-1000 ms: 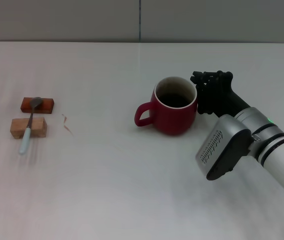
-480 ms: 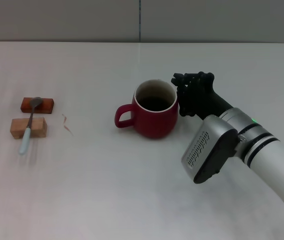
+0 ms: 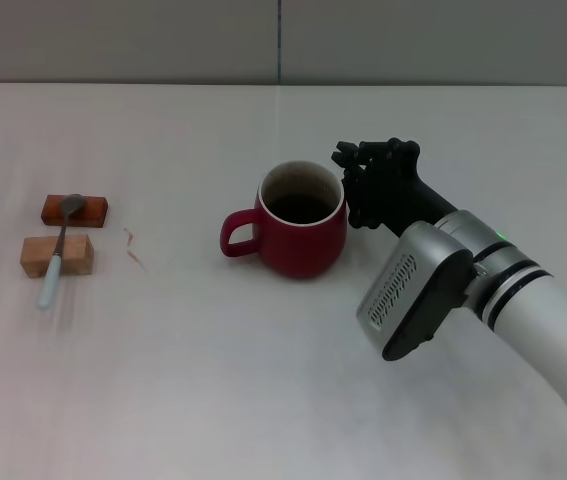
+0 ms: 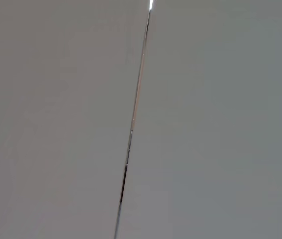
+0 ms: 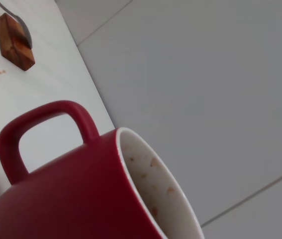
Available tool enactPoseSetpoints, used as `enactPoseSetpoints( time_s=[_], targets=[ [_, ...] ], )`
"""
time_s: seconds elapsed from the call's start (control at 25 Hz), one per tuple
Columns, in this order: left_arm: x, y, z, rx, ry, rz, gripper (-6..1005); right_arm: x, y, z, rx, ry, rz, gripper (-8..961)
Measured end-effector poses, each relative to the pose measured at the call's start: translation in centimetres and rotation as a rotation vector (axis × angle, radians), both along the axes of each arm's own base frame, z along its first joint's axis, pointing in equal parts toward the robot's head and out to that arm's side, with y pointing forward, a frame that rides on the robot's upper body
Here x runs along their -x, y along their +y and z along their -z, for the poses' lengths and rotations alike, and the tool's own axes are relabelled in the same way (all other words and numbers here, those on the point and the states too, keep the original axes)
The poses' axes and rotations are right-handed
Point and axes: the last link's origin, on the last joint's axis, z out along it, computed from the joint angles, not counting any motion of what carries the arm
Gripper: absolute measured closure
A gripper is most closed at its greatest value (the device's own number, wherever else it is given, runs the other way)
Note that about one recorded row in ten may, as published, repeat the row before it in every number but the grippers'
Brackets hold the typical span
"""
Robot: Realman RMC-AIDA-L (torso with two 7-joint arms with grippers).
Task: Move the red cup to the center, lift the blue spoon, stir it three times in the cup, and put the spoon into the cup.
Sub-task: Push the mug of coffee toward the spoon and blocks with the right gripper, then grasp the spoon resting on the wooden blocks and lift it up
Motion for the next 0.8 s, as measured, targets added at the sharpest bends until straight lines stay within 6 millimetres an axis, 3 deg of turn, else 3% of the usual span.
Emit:
enactPoseSetpoints(
  time_s=[0.12, 0.32, 0.44, 0.52, 0.56, 0.6, 0.64, 0.8],
  targets=[
    [0.1, -0.1, 0.0, -0.002, -0.003, 0.001, 156, -0.3, 0.3, -0.5, -0.024, -0.002, -0.001, 886],
    [0.1, -0.3, -0.2, -0.006, -0.034, 0.012, 156, -1.8, 1.3, -2.9, -0.139, 0.036, 0.021, 884],
    [0.1, -0.3, -0.4, -0.009, -0.042, 0.015, 156, -3.3, 2.2, -6.1, -0.253, 0.197, 0.090, 882],
    [0.1, -0.3, -0.4, -0.009, -0.042, 0.017, 156, -3.8, 2.4, -7.0, -0.286, 0.250, 0.109, 883],
    [0.1, -0.3, -0.4, -0.009, -0.040, 0.019, 156, -4.7, 2.4, -8.7, -0.343, 0.352, 0.142, 883],
    [0.1, -0.3, -0.4, -0.009, -0.040, 0.019, 156, -4.7, 2.4, -8.7, -0.343, 0.352, 0.142, 884],
    [0.1, -0.3, -0.4, -0.008, -0.039, 0.020, 156, -5.6, 2.2, -10.3, -0.400, 0.467, 0.172, 884],
    [0.1, -0.3, -0.5, -0.007, -0.037, 0.019, 157, -7.2, 1.5, -12.4, -0.476, 0.619, 0.214, 880]
  ],
)
